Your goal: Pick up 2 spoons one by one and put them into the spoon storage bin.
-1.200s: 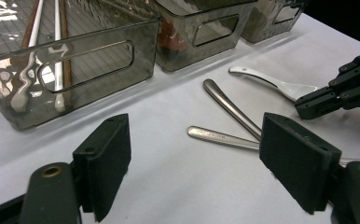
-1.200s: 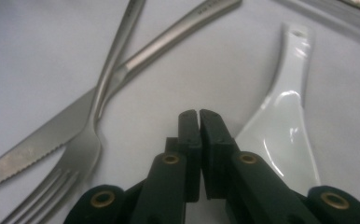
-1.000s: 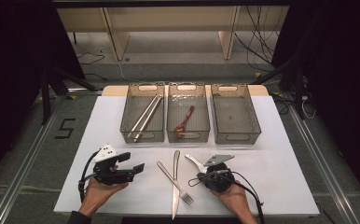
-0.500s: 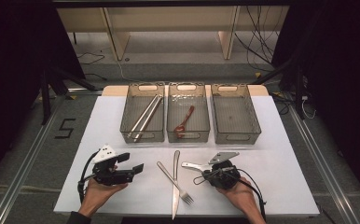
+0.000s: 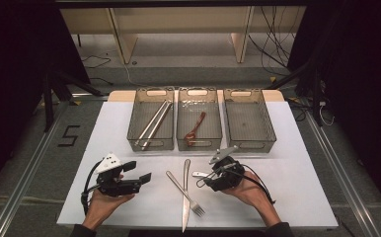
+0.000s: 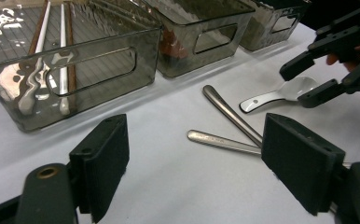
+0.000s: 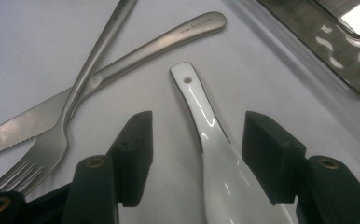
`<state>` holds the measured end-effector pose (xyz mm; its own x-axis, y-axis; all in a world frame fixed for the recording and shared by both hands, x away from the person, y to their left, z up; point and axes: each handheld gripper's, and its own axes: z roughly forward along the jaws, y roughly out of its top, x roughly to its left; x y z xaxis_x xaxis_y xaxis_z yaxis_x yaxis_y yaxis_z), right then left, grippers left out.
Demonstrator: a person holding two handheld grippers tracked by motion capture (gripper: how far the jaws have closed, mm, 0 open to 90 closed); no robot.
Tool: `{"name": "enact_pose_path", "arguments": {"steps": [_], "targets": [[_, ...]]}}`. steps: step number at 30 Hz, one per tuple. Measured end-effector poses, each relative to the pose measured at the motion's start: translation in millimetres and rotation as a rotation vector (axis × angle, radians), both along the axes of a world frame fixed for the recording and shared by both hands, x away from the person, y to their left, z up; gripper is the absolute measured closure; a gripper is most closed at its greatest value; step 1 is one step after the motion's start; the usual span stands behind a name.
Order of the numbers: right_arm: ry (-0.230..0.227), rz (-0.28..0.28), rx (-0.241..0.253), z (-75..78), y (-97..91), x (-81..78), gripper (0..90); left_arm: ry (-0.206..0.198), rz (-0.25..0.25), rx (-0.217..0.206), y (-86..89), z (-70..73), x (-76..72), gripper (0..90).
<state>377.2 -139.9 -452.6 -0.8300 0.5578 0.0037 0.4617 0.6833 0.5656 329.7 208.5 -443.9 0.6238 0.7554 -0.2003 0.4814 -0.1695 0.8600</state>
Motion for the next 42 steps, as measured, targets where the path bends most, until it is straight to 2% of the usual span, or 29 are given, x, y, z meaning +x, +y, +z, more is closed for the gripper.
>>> {"name": "enact_pose_path", "arguments": {"steps": [10, 22, 27, 32, 38, 42], "targets": [[0.061, 0.038, -0.084, -5.6, 16.4, 18.8, 45.8, -0.012, -0.009, -0.001, -0.1, 0.9, -2.7, 21.8], [0.103, 0.066, -0.149, -12.1, 20.6, 27.4, 60.4, -0.009, -0.007, -0.005, -0.5, 0.5, -3.0, 21.8], [0.097, 0.065, -0.170, -11.9, 21.8, 26.7, 66.5, -0.010, -0.012, 0.001, -1.0, 0.5, -3.1, 21.8], [0.087, 0.087, -0.221, -9.7, 28.2, 23.7, 73.3, -0.012, -0.016, 0.008, -1.1, 0.6, -3.3, 21.8], [0.082, 0.104, -0.253, -8.0, 31.6, 22.1, 74.7, -0.014, -0.011, 0.006, -0.7, 0.7, -3.5, 21.9], [0.066, 0.101, -0.245, -5.0, 29.3, 20.5, 75.2, -0.014, -0.009, 0.004, -0.5, 0.7, -3.5, 21.9]]}}
